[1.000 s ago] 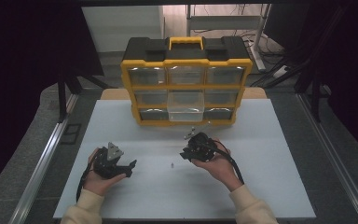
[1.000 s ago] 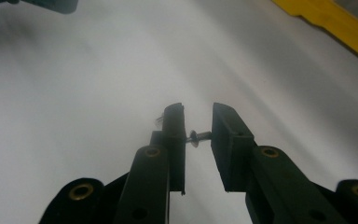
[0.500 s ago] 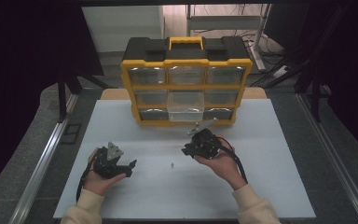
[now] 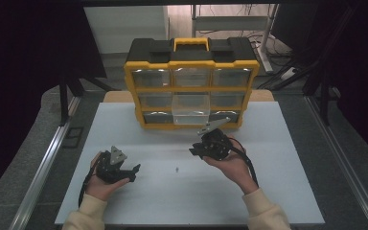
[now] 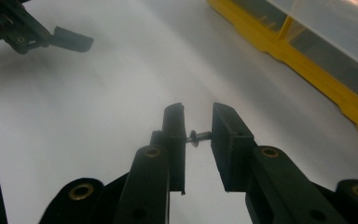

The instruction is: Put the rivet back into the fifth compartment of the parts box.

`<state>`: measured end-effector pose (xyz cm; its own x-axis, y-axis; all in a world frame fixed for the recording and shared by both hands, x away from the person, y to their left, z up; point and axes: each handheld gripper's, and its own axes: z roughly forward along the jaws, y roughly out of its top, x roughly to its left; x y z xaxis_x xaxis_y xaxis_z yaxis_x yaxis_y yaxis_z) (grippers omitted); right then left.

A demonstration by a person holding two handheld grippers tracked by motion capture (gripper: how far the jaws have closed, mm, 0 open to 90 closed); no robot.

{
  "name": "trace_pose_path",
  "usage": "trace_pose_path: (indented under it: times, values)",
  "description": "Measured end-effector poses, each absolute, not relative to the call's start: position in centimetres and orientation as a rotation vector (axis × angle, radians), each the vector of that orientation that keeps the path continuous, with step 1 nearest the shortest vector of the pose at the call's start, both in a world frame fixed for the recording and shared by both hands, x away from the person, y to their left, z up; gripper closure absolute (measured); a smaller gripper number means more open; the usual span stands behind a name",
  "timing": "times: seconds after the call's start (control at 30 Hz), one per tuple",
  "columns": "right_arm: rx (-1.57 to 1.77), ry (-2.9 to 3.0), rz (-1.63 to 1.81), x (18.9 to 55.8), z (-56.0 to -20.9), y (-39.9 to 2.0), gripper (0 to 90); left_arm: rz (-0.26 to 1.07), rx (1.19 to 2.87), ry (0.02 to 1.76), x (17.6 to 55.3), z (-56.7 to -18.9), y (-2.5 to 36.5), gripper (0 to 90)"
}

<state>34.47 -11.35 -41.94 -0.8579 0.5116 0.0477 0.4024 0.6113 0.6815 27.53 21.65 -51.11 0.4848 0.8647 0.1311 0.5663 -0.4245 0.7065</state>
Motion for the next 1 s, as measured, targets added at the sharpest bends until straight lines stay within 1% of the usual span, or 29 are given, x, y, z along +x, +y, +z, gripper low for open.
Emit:
trace_pose_path:
  times: [0.53,0.83,1.0]
  values:
    - [0.776,2.627,1.137,34.2,-39.5,-12.8,75.4,0.649,2.133,1.176,27.5,-51.1,21.7,13.4]
    - [0.771,2.622,1.164,33.9,-38.6,-12.9,75.4,0.641,2.132,1.178,27.5,-51.1,21.7,13.4]
    - [0.775,2.615,1.179,34.4,-38.0,-12.9,75.5,0.639,2.133,1.179,27.6,-51.2,21.7,13.4]
